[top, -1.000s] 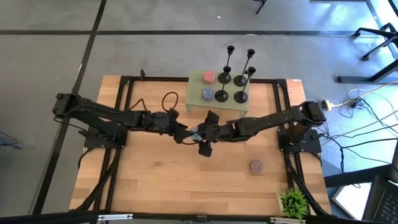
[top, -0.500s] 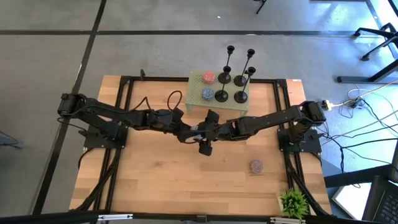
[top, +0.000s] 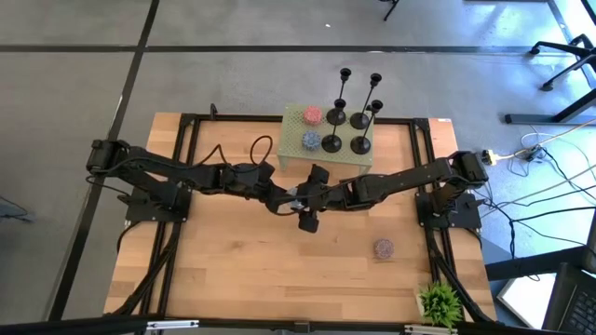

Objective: Pick & Place candle stick holders
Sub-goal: Put the blue scented candle on the shelf

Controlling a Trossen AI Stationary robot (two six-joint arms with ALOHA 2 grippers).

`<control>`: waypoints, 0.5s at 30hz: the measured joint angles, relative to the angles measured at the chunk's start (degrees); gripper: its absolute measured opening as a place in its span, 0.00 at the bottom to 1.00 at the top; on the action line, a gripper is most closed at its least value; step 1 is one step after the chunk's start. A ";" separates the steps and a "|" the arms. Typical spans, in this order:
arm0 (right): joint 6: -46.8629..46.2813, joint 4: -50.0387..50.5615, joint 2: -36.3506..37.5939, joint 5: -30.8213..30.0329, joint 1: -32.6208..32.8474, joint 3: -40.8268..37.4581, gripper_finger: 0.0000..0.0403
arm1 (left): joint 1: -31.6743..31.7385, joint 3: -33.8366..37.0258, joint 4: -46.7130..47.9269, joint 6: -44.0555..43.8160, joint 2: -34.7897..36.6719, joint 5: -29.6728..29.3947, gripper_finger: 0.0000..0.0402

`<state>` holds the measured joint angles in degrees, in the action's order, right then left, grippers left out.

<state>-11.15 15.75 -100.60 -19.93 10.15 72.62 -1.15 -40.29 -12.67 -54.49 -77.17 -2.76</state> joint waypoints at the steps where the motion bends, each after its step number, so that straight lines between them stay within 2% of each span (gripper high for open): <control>1: -0.03 0.10 0.01 0.03 0.00 0.00 0.78 | 0.00 0.00 -0.04 0.08 0.00 0.00 0.54; 15: -0.20 0.96 0.71 0.33 0.36 0.00 0.79 | -0.07 0.00 -0.70 1.57 -0.02 -0.09 0.54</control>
<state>-11.35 16.70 -99.89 -19.60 10.51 72.62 -1.21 -40.29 -13.37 -52.92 -77.19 -2.85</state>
